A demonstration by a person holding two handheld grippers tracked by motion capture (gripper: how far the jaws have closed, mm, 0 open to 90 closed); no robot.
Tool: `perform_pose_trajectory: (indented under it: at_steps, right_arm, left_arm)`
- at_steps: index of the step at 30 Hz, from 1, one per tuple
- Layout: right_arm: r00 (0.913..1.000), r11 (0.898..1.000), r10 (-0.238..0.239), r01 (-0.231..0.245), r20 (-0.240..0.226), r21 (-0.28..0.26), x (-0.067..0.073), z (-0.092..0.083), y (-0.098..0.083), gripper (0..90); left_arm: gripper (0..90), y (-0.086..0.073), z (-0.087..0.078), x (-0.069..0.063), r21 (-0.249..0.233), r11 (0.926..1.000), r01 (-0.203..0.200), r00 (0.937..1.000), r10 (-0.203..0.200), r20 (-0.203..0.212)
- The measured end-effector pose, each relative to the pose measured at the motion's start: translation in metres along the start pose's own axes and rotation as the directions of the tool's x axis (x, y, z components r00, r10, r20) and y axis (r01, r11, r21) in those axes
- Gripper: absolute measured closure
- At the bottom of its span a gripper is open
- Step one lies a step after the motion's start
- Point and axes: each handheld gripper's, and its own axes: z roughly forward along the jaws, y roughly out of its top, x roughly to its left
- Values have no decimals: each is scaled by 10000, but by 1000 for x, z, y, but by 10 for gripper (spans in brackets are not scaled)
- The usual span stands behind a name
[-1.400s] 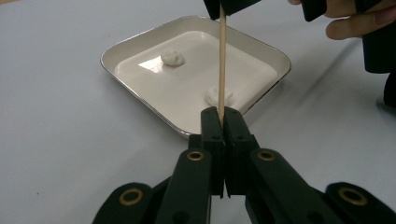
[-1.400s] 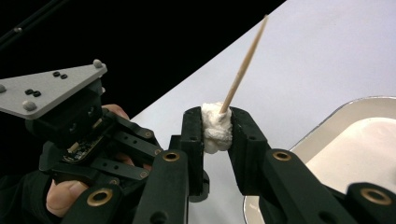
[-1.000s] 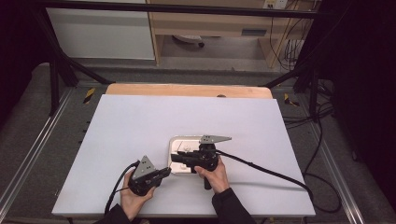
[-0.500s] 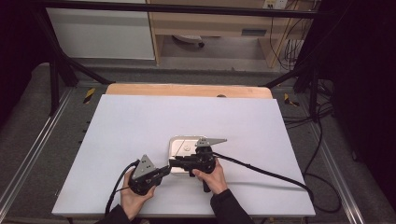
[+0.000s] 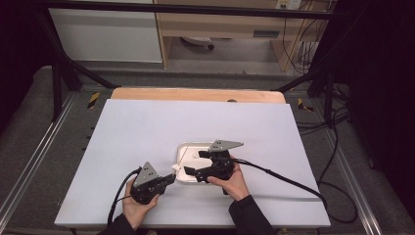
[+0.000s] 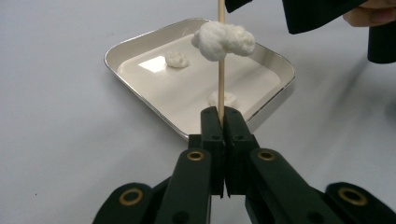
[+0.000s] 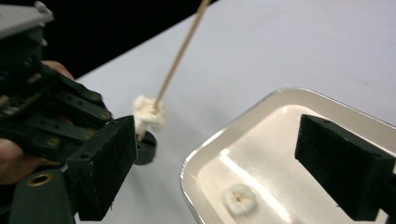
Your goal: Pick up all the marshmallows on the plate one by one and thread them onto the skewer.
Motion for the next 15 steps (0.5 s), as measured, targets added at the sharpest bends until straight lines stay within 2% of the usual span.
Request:
perform_pose_trajectory:
  at_steps: [3,7,15]
  right_arm:
    - [9992,9988,-282,269,296,409,-3,1,0,160]
    - [9954,9925,-726,659,630,1033,-7,7,-6,241]
    - [9900,9751,-1159,979,806,1992,-13,23,-19,411]
  left_arm:
    - [885,-1,-1,1,79,10000,5,10000,-5,14]
    - [884,-2,-3,3,143,9999,33,10000,-33,31]
    - [883,-4,-5,6,264,9996,102,9999,-103,26]
